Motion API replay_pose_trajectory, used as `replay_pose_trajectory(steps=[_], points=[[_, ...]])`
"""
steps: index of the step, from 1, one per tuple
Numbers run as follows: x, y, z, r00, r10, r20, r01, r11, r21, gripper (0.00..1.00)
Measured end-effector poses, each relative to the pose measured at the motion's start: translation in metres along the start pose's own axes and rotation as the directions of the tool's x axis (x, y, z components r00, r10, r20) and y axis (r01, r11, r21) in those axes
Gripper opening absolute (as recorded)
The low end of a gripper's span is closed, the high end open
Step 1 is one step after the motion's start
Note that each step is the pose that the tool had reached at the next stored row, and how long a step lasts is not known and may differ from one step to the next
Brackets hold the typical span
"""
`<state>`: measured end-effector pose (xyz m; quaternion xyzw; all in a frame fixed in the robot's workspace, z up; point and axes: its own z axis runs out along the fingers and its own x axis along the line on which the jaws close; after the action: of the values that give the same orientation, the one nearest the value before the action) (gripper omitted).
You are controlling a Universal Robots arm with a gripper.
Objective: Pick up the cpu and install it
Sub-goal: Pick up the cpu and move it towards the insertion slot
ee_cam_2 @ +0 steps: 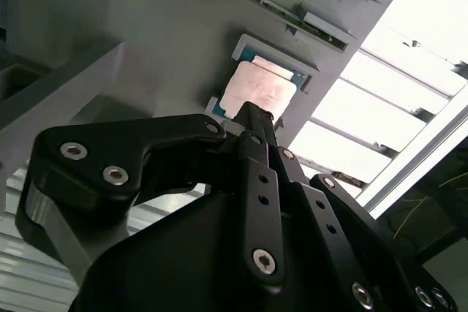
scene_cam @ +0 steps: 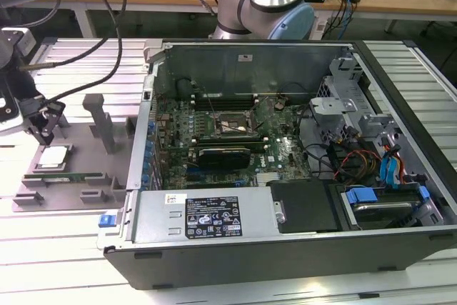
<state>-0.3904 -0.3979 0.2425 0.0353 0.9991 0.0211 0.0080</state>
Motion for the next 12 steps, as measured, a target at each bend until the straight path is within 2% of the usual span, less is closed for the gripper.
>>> replay_pose_trajectory(steps=[2,4,6,10,12], points=[[0.0002,-0.0005,0.0090,1.0000,0.000,-0.0014,0.000,1.0000,0.0000,0.11],[0.0005,-0.0009,0.0146,1.0000,0.000,-0.0013,0.000,1.0000,0.0000,0.11],[0.0044,-0.0017,0.0209,1.0000,0.000,-0.0013,0.000,1.0000,0.0000,0.11],[0.0051,-0.0030,0.0282,1.0000,0.000,-0.0014,0.000,1.0000,0.0000,0.11],[0.0051,-0.0030,0.0287,1.0000,0.000,-0.0016,0.000,1.0000,0.0004,0.11]])
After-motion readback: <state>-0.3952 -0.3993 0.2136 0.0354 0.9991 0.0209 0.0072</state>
